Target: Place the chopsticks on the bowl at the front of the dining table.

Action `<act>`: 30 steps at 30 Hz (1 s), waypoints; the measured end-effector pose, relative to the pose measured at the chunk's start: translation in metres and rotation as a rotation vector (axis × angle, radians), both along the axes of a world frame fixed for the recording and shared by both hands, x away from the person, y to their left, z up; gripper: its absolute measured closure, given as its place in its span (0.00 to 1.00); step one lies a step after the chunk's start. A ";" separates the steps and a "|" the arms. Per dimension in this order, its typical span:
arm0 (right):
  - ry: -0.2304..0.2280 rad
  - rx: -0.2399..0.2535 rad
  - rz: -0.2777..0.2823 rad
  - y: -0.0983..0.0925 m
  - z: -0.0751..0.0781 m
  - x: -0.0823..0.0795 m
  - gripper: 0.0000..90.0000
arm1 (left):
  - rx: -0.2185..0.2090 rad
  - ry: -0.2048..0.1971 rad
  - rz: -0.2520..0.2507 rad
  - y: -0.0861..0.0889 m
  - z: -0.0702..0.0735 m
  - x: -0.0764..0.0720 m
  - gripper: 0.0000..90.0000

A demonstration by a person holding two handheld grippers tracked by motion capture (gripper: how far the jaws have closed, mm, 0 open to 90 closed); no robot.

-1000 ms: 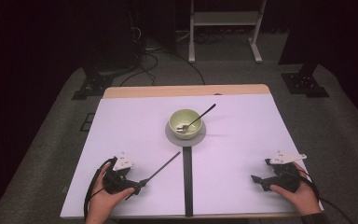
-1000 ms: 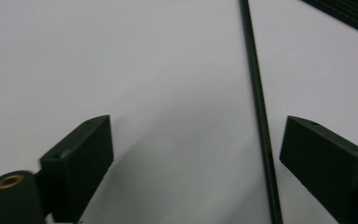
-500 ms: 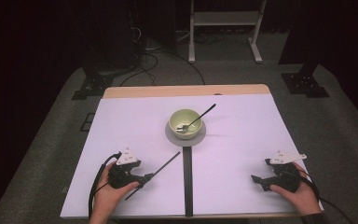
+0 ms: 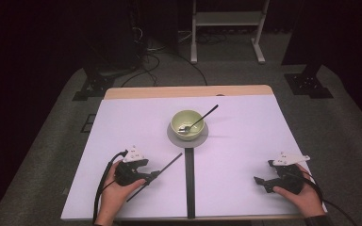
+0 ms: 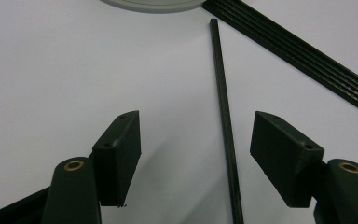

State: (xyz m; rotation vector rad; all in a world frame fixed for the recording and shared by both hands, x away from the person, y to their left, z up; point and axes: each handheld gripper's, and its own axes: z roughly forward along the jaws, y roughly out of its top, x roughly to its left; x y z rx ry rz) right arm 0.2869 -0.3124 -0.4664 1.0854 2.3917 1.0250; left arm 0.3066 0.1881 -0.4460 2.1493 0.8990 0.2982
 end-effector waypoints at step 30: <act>0.000 0.000 0.000 0.000 0.000 0.000 0.11 | 0.046 -0.010 -0.019 -0.031 -0.007 0.012 0.46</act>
